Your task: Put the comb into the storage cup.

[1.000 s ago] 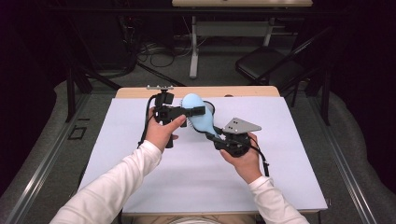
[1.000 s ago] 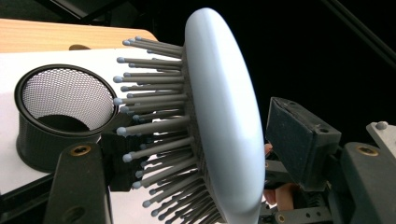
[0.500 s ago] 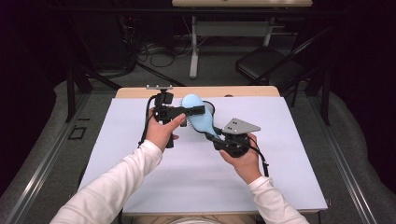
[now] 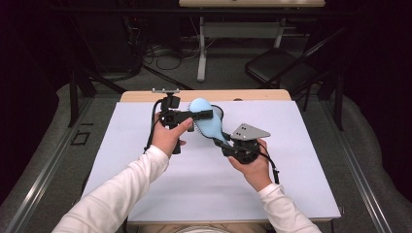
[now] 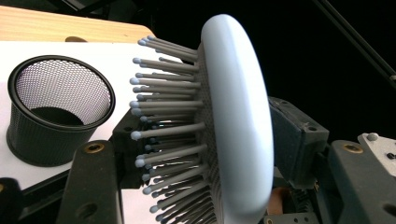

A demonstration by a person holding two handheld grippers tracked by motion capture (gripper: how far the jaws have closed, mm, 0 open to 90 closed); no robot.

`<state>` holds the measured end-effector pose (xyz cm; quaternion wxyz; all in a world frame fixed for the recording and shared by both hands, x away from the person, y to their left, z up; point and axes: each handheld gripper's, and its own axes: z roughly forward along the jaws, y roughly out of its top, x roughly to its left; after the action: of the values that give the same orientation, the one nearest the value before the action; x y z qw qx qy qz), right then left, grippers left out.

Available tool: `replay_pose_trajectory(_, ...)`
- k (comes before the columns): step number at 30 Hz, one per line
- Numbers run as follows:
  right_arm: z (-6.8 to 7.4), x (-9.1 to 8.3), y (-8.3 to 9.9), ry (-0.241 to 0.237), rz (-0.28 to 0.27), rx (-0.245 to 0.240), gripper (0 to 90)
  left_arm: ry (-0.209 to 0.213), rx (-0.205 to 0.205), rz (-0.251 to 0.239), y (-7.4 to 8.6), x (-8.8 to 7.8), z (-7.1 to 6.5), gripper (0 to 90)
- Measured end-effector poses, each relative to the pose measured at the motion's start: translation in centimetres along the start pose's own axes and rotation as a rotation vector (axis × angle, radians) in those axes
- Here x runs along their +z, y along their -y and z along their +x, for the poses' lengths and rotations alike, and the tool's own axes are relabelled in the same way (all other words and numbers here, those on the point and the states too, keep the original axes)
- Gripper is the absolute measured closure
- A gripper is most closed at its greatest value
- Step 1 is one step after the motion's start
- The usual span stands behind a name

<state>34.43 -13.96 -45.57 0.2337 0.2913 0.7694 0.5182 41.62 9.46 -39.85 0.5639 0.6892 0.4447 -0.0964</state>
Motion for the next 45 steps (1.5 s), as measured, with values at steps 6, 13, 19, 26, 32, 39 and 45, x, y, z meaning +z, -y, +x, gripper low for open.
replay_pose_trajectory(6,0.04,0.02,0.03,0.005,0.000,-0.006,69.8,0.001,-0.004,-0.006,-0.01,-0.06,0.04,42.9)
replay_pose_trajectory(13,0.03,0.09,0.12,0.007,0.005,-0.004,69.8,0.009,-0.022,-0.005,0.02,0.04,0.34,45.1)
replay_pose_trajectory(19,0.07,0.12,0.17,0.007,0.006,-0.007,69.8,0.014,-0.040,0.002,0.01,-0.03,0.34,45.9)
replay_pose_trajectory(26,0.12,0.19,0.23,0.008,0.006,-0.007,69.8,0.014,-0.055,0.010,0.01,-0.07,0.46,46.6)
replay_pose_trajectory(32,0.18,0.24,0.32,0.009,0.007,-0.003,69.7,0.012,-0.069,0.018,-0.01,-0.05,0.52,47.1)
replay_pose_trajectory(39,0.16,0.35,0.43,-0.001,0.006,0.005,69.7,0.007,-0.099,0.038,-0.15,-0.11,0.51,48.0)
replay_pose_trajectory(45,0.18,0.40,0.44,-0.010,0.007,0.012,69.6,0.002,-0.109,0.047,-0.23,-0.16,0.50,48.3)
